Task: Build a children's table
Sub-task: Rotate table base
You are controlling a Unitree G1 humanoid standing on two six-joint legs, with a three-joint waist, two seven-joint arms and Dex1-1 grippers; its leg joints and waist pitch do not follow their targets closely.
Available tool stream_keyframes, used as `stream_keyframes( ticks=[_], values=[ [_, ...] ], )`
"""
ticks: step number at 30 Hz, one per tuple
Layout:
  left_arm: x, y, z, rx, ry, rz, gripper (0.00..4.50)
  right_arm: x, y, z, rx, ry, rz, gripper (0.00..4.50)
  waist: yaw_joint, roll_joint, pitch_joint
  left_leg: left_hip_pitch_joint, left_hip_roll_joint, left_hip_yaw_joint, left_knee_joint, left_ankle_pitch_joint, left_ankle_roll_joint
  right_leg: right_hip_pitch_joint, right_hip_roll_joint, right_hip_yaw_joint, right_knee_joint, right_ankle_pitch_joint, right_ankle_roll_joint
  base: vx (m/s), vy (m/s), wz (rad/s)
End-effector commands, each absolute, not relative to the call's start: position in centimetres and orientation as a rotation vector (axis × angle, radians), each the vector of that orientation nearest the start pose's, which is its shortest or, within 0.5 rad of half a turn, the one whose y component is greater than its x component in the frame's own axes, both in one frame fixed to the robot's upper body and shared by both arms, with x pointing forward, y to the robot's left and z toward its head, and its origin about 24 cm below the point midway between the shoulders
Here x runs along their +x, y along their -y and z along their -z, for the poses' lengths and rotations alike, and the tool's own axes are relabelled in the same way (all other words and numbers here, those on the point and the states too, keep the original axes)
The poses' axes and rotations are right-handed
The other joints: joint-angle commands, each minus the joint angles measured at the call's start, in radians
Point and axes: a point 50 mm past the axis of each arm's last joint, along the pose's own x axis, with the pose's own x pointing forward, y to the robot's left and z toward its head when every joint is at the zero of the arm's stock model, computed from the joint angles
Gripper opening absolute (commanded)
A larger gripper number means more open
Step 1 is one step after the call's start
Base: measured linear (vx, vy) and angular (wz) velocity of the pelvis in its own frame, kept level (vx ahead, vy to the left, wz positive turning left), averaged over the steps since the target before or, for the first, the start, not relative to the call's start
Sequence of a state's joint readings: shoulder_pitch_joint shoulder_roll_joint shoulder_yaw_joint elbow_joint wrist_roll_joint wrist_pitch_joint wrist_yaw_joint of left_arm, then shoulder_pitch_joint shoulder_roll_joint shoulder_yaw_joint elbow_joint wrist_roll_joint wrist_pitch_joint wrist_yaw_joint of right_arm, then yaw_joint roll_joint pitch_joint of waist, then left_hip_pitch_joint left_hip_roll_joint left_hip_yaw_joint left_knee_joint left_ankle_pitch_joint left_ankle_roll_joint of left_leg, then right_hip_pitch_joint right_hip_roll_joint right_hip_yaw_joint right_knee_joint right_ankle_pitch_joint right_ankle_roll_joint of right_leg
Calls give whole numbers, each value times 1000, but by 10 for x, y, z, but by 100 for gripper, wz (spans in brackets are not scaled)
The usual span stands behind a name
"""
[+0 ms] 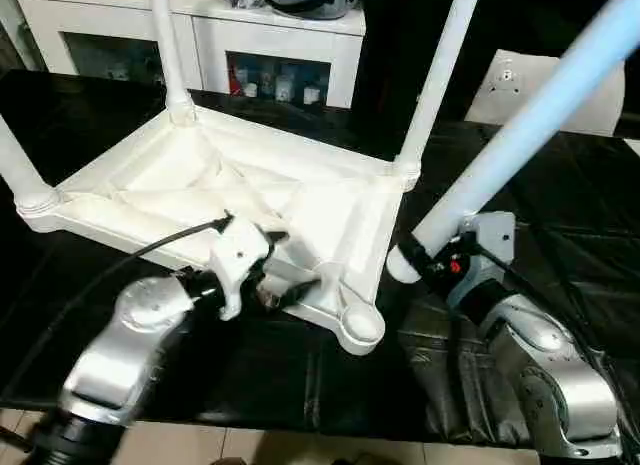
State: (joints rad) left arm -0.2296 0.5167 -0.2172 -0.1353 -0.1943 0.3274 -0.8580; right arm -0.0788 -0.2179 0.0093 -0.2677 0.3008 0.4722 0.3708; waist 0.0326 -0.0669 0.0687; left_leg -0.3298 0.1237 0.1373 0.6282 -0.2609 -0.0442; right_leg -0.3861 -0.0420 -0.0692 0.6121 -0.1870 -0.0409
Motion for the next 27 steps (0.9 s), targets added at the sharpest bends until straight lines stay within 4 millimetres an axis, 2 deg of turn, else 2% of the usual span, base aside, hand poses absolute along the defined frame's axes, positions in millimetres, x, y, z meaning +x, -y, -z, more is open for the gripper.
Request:
stream_keyframes(
  ticks=[1,3,5,6,8,10,12,13,16,17,18,20,21,26,27],
  values=[
    [263,-141,-89,380,-221,1172,433,257,149,-86,55,-128,-524,192,2,6,-56,-8,98,-28,-89,-18,47,47,-122,79,-72,-240,-153,0,0,0],
    [268,-141,-88,446,-226,1233,413,257,149,-86,36,-131,-547,192,3,8,-55,-6,103,-22,-91,-16,42,45,-120,76,-73,-242,-150,0,0,0],
    [272,-141,-87,504,-232,1266,411,257,148,-86,23,-131,-562,192,4,13,-55,-8,104,-23,-92,-21,39,46,-122,76,-74,-247,-148,0,0,0],
    [274,-141,-86,532,-234,1281,401,256,148,-86,17,-131,-569,192,3,10,-57,-5,105,-23,-92,-24,34,46,-122,76,-73,-240,-145,0,0,0],
    [277,-140,-85,561,-235,1325,375,255,147,-86,1,-131,-589,192,2,15,-58,-5,107,-23,-92,-21,26,47,-124,77,-70,-217,-155,0,0,0],
    [282,-139,-84,591,-240,1362,371,253,147,-86,-13,-136,-602,192,3,16,-60,-6,107,-21,-90,-16,20,49,-126,78,-66,-191,-170,0,0,0],
    [287,-136,-83,614,-263,1420,337,249,147,-85,-35,-138,-625,192,3,14,-59,-7,106,-20,-91,-23,16,50,-126,78,-69,-201,-168,0,0,0],
    [287,-136,-83,614,-263,1420,337,249,147,-85,-35,-138,-625,192,6,16,-59,-4,107,-20,-91,-29,12,49,-127,78,-71,-211,-168,0,0,0],
    [291,-137,-81,624,-310,1471,317,246,147,-83,-18,-153,-632,192,6,16,-59,-5,110,-22,-92,-37,3,51,-130,78,-69,-216,-173,0,0,0],
    [292,-137,-81,627,-317,1480,317,246,148,-82,-10,-154,-629,192,6,16,-59,-5,110,-22,-92,-37,3,51,-130,78,-69,-216,-173,0,0,0],
    [295,-138,-81,637,-329,1495,296,246,148,-82,9,-157,-622,192,5,14,-59,-6,110,-21,-92,-43,2,51,-131,78,-71,-222,-175,0,0,0],
    [297,-138,-81,644,-336,1500,291,245,149,-82,18,-159,-617,192,5,18,-59,-6,110,-22,-93,-45,1,51,-130,78,-71,-224,-176,0,0,0],
    [298,-139,-81,645,-343,1509,272,244,149,-81,20,-158,-612,192,5,17,-59,-6,111,-22,-92,-44,1,52,-131,78,-72,-220,-176,0,0,0],
    [304,-140,-80,691,-358,1535,250,240,148,-79,29,-162,-611,192,6,16,-61,-7,114,-22,-92,-39,0,54,-134,79,-69,-199,-187,0,0,0],
    [307,-140,-81,705,-361,1535,244,239,146,-79,32,-166,-613,192,7,16,-59,-7,110,-20,-91,-37,5,52,-132,79,-73,-204,-182,0,0,0]
  ],
)
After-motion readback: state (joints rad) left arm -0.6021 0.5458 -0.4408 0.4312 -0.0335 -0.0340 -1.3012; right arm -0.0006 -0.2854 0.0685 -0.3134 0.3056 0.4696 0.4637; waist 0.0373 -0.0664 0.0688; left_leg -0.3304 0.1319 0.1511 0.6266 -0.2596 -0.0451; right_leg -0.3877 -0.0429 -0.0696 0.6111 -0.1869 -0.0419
